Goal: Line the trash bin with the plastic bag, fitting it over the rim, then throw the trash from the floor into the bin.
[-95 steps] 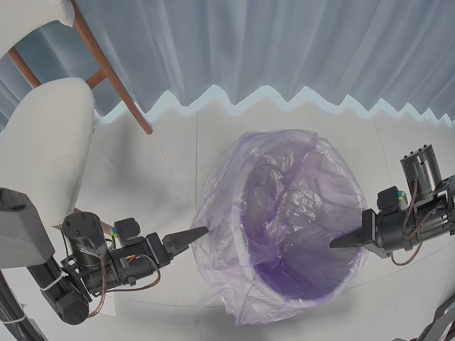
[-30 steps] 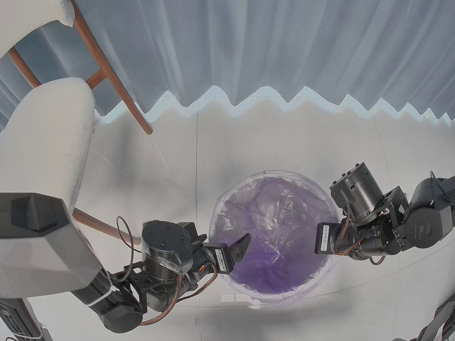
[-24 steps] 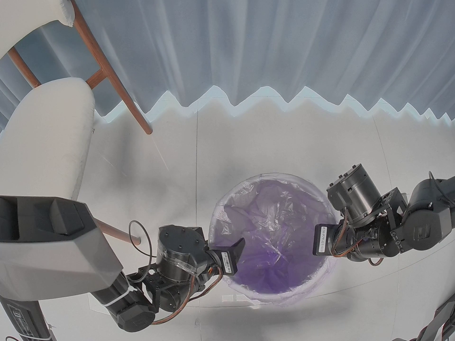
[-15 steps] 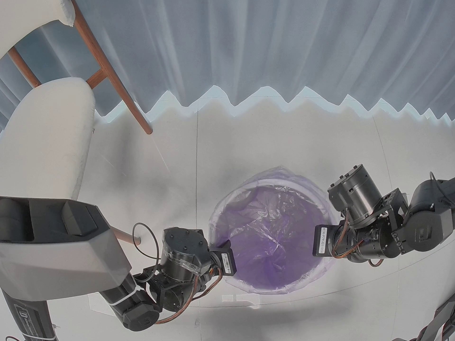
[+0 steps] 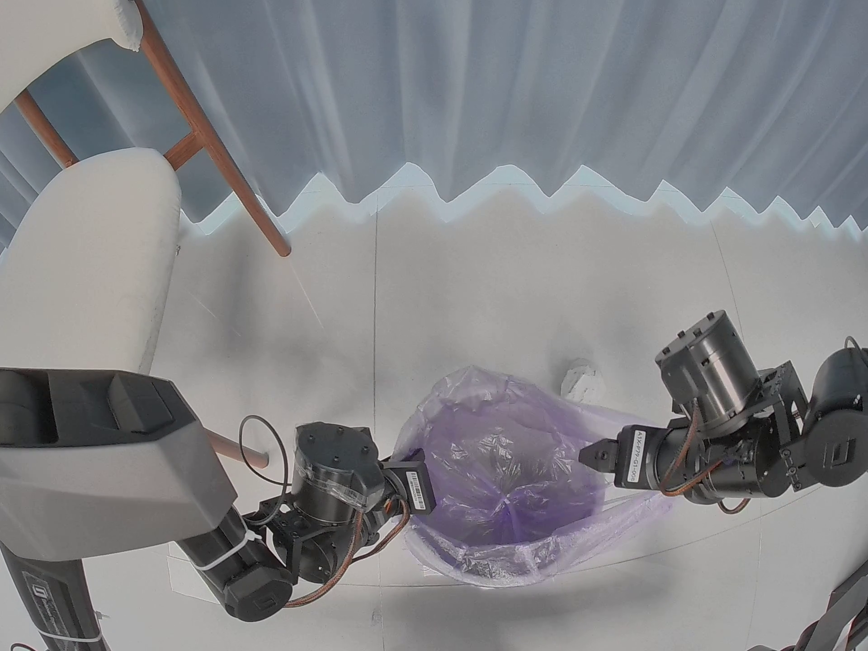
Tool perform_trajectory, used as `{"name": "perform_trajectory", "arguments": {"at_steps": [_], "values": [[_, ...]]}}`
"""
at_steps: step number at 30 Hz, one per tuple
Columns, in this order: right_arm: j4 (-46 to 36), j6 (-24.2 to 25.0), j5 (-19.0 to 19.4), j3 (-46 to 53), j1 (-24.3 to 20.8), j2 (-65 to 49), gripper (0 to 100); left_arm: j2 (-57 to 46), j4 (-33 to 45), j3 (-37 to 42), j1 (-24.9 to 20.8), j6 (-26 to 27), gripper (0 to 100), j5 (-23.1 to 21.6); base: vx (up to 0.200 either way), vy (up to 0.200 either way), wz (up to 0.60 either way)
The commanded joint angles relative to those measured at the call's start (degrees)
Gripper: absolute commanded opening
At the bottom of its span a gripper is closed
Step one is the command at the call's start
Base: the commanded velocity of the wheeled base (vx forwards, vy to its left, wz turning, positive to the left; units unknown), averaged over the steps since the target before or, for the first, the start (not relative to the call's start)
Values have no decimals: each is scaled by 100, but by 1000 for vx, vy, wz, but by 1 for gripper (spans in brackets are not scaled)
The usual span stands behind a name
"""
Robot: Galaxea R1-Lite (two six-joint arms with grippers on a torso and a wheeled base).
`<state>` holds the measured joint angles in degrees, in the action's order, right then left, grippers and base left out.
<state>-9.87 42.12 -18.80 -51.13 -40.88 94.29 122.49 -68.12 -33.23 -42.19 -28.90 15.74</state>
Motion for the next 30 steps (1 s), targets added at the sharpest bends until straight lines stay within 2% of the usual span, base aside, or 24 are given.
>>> {"name": "perform_trajectory", "arguments": {"at_steps": [1,6,11,17,19,22,30], "values": [[12,7,25,419,53,-324,100,-138,-17,27,150,-19,0,-9,0,0,0],[65,-19,34,569,299,-280,100,-217,-35,142,185,-28,0,-18,0,0,0],[267,-2,43,622,326,-157,100,-252,-43,203,194,-28,0,-27,0,0,0],[952,16,52,542,405,177,100,-358,-52,221,159,-28,0,-53,0,0,0],[1392,-37,113,516,475,326,100,-437,-52,229,123,-28,0,-62,0,0,0],[1620,-134,166,437,677,379,100,-586,-43,352,141,-19,0,-80,0,0,0],[1796,-310,878,463,1275,-43,100,-1008,-263,976,378,-36,0,-203,0,0,0]]}}
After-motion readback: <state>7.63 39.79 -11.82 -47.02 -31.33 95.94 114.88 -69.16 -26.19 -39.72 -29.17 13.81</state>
